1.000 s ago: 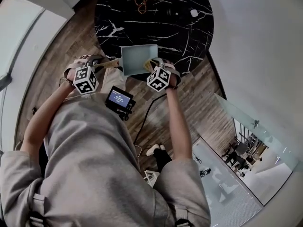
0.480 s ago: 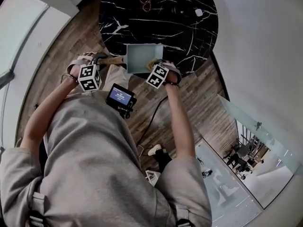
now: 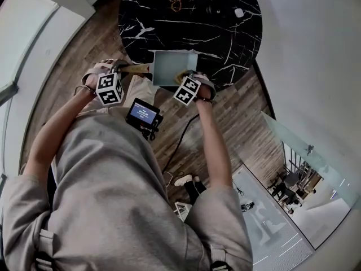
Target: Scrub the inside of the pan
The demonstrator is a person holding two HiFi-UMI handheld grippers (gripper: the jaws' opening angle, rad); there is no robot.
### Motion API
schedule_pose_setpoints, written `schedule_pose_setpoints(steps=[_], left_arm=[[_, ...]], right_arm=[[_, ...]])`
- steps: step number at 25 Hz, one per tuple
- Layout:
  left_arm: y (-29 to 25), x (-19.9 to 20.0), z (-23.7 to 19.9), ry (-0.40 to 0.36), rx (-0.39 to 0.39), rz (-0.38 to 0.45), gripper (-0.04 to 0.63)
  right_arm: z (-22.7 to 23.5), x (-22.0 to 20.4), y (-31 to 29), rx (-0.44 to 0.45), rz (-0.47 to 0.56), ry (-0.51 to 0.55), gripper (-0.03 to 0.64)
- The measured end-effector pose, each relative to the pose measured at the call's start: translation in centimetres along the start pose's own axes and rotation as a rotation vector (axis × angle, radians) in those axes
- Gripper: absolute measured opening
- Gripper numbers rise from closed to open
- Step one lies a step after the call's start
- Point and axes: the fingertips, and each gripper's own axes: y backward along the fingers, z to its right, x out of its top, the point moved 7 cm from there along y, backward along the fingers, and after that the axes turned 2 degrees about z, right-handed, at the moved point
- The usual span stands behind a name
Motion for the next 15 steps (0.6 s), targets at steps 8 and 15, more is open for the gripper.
schedule_pose_setpoints(steps=[8, 15], left_arm=[[0.0, 0.1, -0.2, 0.024, -0.025, -0.013, 0.133], [0.0, 0.1, -0.2, 0.033, -0.025, -0.017, 0.137]], right_arm=[[-0.4, 0.9, 0.2, 0.003, 0.037, -0.056, 0.008], [-1.2, 4.0, 0.5, 0.012, 0.106, -0.078, 0.009]])
